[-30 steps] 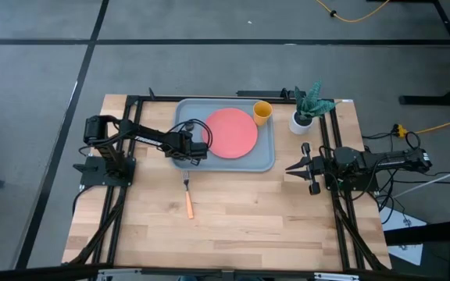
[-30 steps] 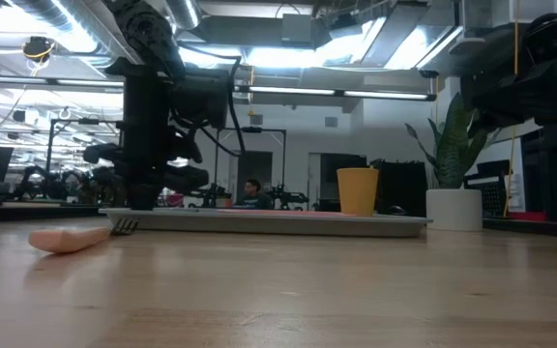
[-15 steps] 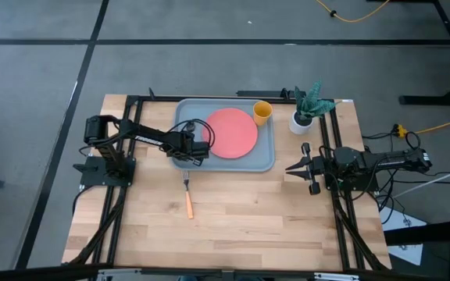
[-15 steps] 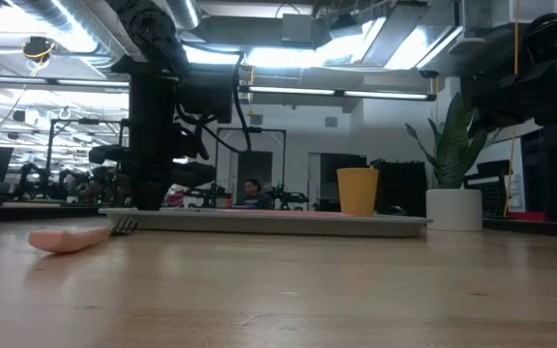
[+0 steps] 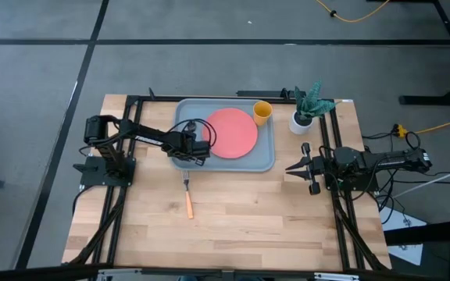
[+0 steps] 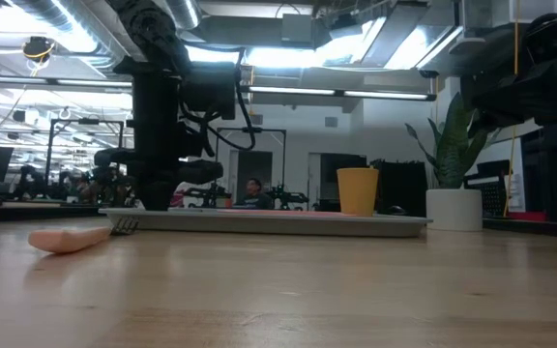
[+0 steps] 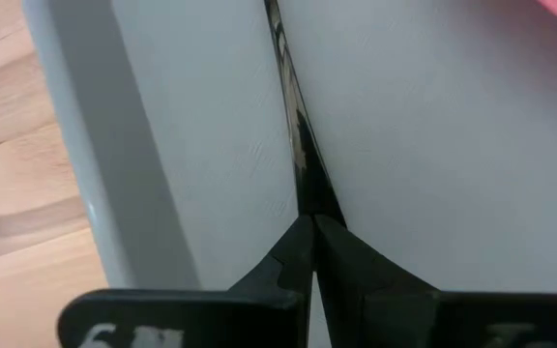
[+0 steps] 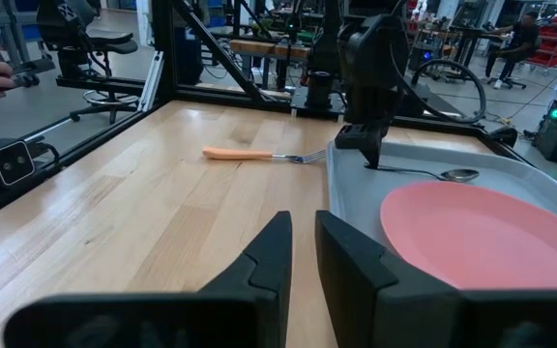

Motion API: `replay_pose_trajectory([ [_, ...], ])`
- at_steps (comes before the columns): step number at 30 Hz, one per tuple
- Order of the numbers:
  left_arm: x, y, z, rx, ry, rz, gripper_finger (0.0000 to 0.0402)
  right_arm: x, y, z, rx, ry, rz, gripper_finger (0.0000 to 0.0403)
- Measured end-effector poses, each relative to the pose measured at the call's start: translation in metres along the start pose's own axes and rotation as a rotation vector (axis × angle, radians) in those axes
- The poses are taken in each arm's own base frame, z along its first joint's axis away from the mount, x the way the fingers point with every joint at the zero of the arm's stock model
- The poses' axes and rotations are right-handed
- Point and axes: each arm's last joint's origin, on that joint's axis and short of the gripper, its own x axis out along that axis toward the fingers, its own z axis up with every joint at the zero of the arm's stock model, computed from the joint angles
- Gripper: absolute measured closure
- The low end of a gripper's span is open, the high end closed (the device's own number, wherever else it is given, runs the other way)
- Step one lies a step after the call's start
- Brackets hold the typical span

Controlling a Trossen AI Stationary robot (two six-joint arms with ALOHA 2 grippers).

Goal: Pick and place plate/cup/fork/spoon on tray
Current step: Put the black spoon on the blue tray to the left of the pink plate, then put the orange fork on the blue tray to the left of the black spoon

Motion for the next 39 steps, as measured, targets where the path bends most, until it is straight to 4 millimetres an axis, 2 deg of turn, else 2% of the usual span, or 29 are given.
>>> replay_pose_trajectory([
  [19, -0.001, -0.005, 0.002, -0.025, -0.018, -0.049, 0.0392, 0.0, 0.0, 0.0, 0.0, 0.0, 0.0, 0.0347],
  [29, -0.013, -0.016, 0.01, -0.031, -0.027, -0.096, 0.0392, 0.0, 0.0, 0.0, 0.0, 0.0, 0.0, 0.0347],
  [34, -0.028, -0.027, 0.006, -0.007, 0.006, -0.144, 0.0392, 0.0, 0.0, 0.0, 0.0, 0.0, 0.0, 0.0347],
  [39, -0.074, -0.036, -0.001, -0.077, -0.018, -0.212, 0.0392, 0.0, 0.0, 0.0, 0.0, 0.0, 0.0, 0.0347],
])
